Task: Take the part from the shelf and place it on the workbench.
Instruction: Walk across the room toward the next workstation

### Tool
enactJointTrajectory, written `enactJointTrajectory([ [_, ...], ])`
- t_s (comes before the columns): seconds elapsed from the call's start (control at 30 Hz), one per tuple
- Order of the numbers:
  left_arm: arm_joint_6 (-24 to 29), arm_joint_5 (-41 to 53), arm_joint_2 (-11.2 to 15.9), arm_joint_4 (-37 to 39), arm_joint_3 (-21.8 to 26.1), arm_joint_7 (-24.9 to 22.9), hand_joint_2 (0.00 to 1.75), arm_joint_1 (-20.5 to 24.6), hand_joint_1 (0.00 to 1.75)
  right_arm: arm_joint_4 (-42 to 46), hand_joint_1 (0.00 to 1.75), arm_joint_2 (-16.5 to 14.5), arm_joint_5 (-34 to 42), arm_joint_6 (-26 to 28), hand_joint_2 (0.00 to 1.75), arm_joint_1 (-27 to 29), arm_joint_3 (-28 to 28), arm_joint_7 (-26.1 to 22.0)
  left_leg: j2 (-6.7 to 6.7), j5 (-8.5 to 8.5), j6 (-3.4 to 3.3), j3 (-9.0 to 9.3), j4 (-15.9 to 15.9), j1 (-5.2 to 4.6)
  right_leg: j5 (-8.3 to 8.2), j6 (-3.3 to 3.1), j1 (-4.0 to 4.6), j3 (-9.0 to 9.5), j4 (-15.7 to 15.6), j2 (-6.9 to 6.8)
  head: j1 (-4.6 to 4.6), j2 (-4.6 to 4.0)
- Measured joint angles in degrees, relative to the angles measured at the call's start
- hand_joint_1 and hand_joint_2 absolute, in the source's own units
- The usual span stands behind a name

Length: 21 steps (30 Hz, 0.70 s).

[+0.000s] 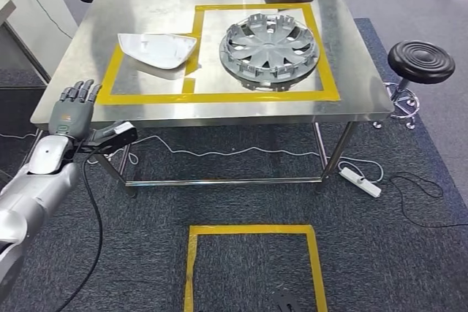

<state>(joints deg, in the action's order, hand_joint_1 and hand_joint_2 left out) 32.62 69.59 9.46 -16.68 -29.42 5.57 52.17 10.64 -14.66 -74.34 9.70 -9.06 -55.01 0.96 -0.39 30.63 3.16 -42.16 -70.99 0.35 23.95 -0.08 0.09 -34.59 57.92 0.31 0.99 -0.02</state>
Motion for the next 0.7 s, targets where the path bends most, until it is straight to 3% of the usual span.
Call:
enactJointTrajectory([
  [0.03,-0.4,0.0,0.0,0.0,0.1,0.0,0.0,-0.3,0.0,0.0,0.0,0.0,0.0,0.0,0.0,0.0,0.0,0.0,0.0,0.09,0.11,-0.06,-1.8,0.06,-0.52,0.03,-0.01,-0.7,0.0,-0.01,-0.01,0.0],
  [0.07,-0.9,0.1,0.0,0.0,0.2,0.0,0.0,-0.7,0.0,0.0,0.0,0.0,0.0,0.0,0.0,0.1,0.0,0.0,0.0,-0.93,0.18,0.8,-1.7,0.13,-1.01,0.1,-0.04,-1.36,0.0,-0.01,-0.01,0.0],
  [0.13,-2.3,0.0,-0.1,0.0,0.8,0.2,0.0,-1.6,0.0,0.0,0.0,0.0,0.0,0.0,0.0,0.1,0.0,0.0,0.07,-3.6,0.23,5.38,3.8,0.29,-1.87,0.44,-0.1,-2.46,0.1,0.02,0.01,0.0],
  [0.2,-4.0,-0.7,-0.2,0.0,1.9,0.5,0.0,-2.6,0.0,0.0,0.0,0.0,-0.1,0.0,0.0,0.0,0.0,0.0,0.11,-3.83,-0.19,10.61,11.3,0.25,-2.62,1.02,0.03,-3.19,0.2,0.08,-0.02,0.0],
  [0.27,-5.2,-1.2,-0.4,0.0,2.9,0.6,0.87,-4.0,0.0,0.0,0.0,0.0,-0.2,-0.1,0.0,0.1,0.0,-0.1,0.08,-3.13,-0.96,12.43,14.7,0.06,-3.21,1.46,0.16,-3.51,0.1,0.11,-0.05,0.0],
  [0.33,-6.4,-1.9,-0.6,0.1,3.8,0.5,1.75,-6.0,0.0,0.0,0.0,0.0,-0.3,-0.1,0.0,0.2,0.0,-0.1,0.04,-3.31,-1.45,12.21,14.9,-0.05,-3.41,0.61,0.16,-3.54,-0.2,0.1,-0.14,0.0],
  [0.4,-8.3,-3.4,-0.8,0.3,5.1,-0.2,1.75,-8.9,0.0,0.0,0.0,0.0,-0.4,-0.1,0.0,0.3,0.0,0.0,0.04,-3.51,-1.79,12.17,15.0,-0.24,-3.75,0.03,0.05,-3.43,-0.6,0.11,-0.27,0.0],
  [0.53,-9.2,-4.5,-1.7,0.9,8.3,-1.6,1.75,-16.8,0.0,0.0,0.0,0.0,-0.8,-0.2,0.0,0.9,0.0,0.0,0.22,-3.99,-2.55,11.77,14.9,-0.54,-5.05,1.74,-0.21,-3.41,-1.4,0.18,-0.3,0.0],
  [0.7,-9.6,-4.3,-2.4,1.4,10.2,-1.9,1.75,-20.2,0.0,0.0,0.0,0.1,-0.9,-0.2,0.0,1.1,0.0,0.0,0.18,-4.36,-2.87,10.95,14.8,-0.56,-5.69,2.49,-0.26,-3.89,-1.8,0.03,-0.3,0.0],
])
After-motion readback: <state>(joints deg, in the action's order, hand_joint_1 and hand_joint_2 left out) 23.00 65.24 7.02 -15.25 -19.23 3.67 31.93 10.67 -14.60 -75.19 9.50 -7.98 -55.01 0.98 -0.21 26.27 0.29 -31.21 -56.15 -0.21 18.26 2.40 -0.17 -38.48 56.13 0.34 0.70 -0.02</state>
